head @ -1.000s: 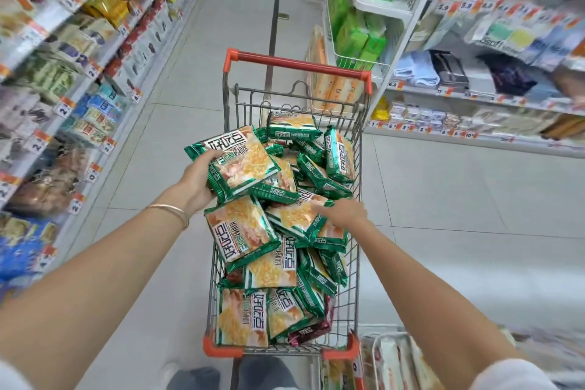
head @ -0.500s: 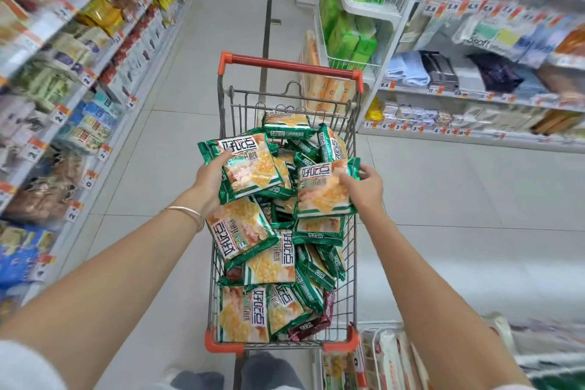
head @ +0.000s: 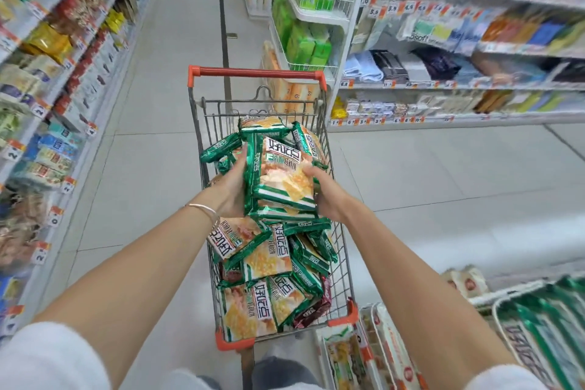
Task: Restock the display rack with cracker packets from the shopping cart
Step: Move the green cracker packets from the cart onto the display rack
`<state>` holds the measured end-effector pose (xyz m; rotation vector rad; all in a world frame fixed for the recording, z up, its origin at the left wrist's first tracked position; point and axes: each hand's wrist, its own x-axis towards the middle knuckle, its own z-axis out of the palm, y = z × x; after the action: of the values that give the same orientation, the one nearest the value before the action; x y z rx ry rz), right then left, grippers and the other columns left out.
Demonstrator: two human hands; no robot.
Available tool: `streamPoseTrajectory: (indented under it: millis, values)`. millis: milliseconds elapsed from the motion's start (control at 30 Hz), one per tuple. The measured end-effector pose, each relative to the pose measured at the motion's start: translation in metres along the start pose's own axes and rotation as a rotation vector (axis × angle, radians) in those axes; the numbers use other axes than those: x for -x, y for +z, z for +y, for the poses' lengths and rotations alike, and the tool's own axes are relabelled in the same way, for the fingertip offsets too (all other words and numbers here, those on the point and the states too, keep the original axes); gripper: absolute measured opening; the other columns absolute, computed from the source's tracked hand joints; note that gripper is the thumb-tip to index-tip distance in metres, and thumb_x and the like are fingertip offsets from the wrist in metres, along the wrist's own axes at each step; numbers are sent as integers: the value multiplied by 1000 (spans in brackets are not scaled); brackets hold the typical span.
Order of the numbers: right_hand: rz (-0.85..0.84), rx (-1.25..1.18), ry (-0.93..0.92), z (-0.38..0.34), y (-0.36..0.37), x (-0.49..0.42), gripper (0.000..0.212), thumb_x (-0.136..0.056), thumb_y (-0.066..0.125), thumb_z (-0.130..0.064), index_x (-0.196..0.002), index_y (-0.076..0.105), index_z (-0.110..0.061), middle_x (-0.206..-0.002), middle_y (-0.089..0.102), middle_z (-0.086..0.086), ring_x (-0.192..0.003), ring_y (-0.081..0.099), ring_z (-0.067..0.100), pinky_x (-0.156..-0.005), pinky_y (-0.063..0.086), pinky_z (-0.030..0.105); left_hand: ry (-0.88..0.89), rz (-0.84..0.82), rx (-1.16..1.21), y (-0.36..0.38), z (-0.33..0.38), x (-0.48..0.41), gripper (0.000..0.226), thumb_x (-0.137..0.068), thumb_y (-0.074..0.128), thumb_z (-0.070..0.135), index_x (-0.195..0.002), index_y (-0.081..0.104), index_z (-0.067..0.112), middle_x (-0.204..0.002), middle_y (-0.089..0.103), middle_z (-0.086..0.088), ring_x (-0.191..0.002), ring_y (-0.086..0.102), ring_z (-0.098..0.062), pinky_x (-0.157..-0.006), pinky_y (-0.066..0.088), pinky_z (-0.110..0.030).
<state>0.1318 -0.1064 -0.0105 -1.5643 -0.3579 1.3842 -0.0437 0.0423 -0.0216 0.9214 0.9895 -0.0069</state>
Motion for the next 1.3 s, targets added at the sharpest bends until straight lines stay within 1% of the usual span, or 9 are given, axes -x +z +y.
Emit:
streamPoseTrajectory:
  millis: [100, 333, 400, 533, 667, 800, 933, 1033, 1300]
  values:
    - [87, -43, -3, 14, 2, 27, 38, -97, 49, -47, -111, 58, -13, -109, 68, 12, -102, 65, 29, -90, 52, 43, 7, -70, -86, 11, 12, 11, 110, -52, 45, 105, -136, 52, 34, -157, 31, -22, -142, 36, -36, -113, 24, -71]
    - [256, -203, -95, 61, 3, 116, 49, -95, 53, -51, -121, 62, -10, -108, 74, 10, -101, 70, 29, -96, 53, 41, 62, -393, -523, 72, -17, 67, 71, -77, 74, 58, -135, 59, 20, -135, 63, -14, -121, 61, -26, -107, 47, -48]
    - [337, -206, -102, 77, 2, 155, 43, -96, 53, -51, -108, 63, -11, -92, 76, 5, -82, 72, 21, -82, 56, 34, 95, -449, -647, 99, -31, 84, 65, -90, 60, 57, -143, 51, 20, -145, 50, 0, -124, 50, -14, -102, 46, -40]
    - [552, -287, -163, 115, -9, 248, 39, -96, 54, -51, -104, 64, -14, -84, 76, -1, -75, 73, 15, -72, 55, 27, 153, -630, -807, 161, -66, 112, 89, -74, 61, 80, -147, 45, 32, -164, 24, 3, -153, 18, -22, -122, 16, -58]
    - [766, -412, -173, 153, -27, 341, 33, -95, 58, -47, -99, 65, -15, -77, 76, 0, -68, 73, 16, -63, 56, 27, 199, -771, -844, 237, -107, 128, 102, -53, 80, 79, -133, 62, 19, -138, 63, -8, -124, 61, -25, -106, 48, -48]
    - [966, -429, -185, 184, -53, 413, 31, -94, 60, -46, -97, 66, -16, -88, 75, 2, -76, 71, 16, -71, 58, 29, 373, -788, -953, 309, -149, 182, 83, -71, 76, 68, -123, 57, 5, -113, 69, -5, -102, 65, -19, -96, 48, -33]
    - [1049, -462, -287, 212, -91, 471, 25, -95, 61, -40, -98, 68, -16, -90, 76, 1, -84, 71, 17, -85, 57, 31, 542, -820, -1017, 377, -181, 213, 104, -79, 72, 64, -155, 28, 9, -154, 41, -6, -137, 44, -25, -107, 40, -32]
    - [1071, -473, -352, 233, -127, 498, 21, -96, 62, -33, -104, 69, -15, -96, 77, 1, -90, 72, 17, -89, 56, 31, 671, -840, -1084, 423, -192, 220, 72, -86, 73, 51, -141, 50, 11, -120, 57, 5, -111, 53, -14, -78, 41, -20]
    - [1198, -188, -384, 317, -242, 499, 96, -58, 97, -35, -139, 48, -18, -128, 67, 2, -118, 64, 22, -102, 51, 45, 952, -783, -1460, 523, -232, 188, 117, -55, 96, 45, -149, 32, 16, -142, 55, -7, -129, 53, -29, -111, 43, -43]
